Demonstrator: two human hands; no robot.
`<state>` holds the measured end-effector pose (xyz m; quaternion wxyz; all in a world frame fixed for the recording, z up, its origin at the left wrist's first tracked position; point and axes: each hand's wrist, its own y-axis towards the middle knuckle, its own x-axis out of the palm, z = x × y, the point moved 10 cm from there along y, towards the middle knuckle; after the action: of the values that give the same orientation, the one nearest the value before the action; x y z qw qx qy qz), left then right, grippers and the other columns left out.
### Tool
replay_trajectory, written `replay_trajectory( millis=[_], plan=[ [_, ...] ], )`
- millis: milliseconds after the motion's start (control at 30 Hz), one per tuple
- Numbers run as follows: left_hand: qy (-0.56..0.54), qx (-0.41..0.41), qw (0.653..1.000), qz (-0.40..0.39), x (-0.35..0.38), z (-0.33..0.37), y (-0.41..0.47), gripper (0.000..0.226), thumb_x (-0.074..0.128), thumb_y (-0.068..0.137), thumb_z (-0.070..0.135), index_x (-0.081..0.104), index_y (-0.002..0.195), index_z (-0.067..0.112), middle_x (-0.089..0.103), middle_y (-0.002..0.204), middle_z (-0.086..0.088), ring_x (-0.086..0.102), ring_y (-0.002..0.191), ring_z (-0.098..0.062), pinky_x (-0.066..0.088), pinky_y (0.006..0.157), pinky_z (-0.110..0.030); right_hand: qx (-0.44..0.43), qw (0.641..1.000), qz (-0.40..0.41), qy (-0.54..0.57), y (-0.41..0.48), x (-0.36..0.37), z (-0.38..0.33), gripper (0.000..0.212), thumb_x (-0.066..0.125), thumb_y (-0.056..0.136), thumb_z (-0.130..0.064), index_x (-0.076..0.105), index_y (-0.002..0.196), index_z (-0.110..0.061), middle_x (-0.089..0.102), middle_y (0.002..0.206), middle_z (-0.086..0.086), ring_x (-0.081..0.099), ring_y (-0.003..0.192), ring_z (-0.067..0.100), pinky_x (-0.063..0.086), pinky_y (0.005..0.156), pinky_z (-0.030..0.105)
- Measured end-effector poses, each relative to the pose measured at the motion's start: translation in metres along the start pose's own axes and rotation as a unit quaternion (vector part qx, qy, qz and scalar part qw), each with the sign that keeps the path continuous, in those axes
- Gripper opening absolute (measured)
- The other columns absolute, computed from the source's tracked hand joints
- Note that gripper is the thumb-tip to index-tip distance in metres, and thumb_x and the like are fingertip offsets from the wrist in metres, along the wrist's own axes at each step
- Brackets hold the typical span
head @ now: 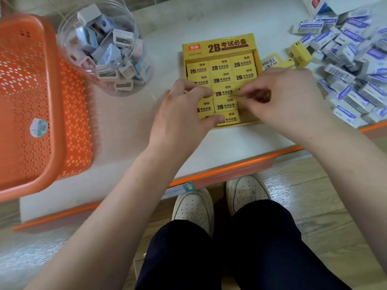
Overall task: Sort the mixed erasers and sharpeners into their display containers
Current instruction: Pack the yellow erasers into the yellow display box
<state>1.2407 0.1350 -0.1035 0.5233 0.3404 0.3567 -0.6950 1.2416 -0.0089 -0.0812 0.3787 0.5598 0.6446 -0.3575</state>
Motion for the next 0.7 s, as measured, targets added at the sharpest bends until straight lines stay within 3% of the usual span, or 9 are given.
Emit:
replay_trajectory(
  millis=[133,267,600,700],
  plan=[
    [0.022,0.021,0.999,-0.018,0.004,0.005,-0.002,0.033,0.063,0.087,0.041,0.062,0.120,0.040,0.043,0.130,0.009,0.039,0.119,-0.016,0.032,0.090,-0.026,0.000,0.997,-0.009,-0.070,0.001,-0.001,0.013,0.021,0.067,0.083,-0.023,0.072,0.103,-0.021,0.063,0.105,0.006,0.051,0.100,0.030,0.032,0.086,0.030],
    [0.057,0.038,0.997,-0.025,0.005,0.007,-0.003,0.027,0.056,0.091,0.042,0.062,0.117,0.045,0.041,0.134,0.013,0.037,0.120,-0.017,0.033,0.088,-0.027,0.001,0.998,-0.012,-0.056,0.003,0.006,0.016,0.023,0.068,0.083,-0.021,0.072,0.105,-0.023,0.061,0.105,0.005,0.048,0.104,0.030,0.028,0.085,0.027],
    [0.038,0.041,0.998,0.004,0.003,0.005,0.002,0.024,0.059,0.091,0.034,0.067,0.113,0.037,0.047,0.130,0.008,0.042,0.113,-0.021,0.028,0.086,-0.022,0.000,0.999,0.028,-0.035,0.000,0.006,0.018,0.021,0.067,0.083,-0.021,0.072,0.103,-0.023,0.062,0.103,0.002,0.047,0.100,0.029,0.037,0.083,0.032],
    [0.041,0.041,0.998,0.011,0.003,0.005,0.001,0.023,0.059,0.091,0.034,0.068,0.112,0.037,0.048,0.130,0.009,0.042,0.112,-0.021,0.029,0.083,-0.023,-0.014,0.999,0.017,-0.036,0.000,0.004,0.015,0.020,0.065,0.085,-0.024,0.072,0.103,-0.025,0.062,0.104,-0.002,0.047,0.102,0.025,0.031,0.083,0.024]
  ],
)
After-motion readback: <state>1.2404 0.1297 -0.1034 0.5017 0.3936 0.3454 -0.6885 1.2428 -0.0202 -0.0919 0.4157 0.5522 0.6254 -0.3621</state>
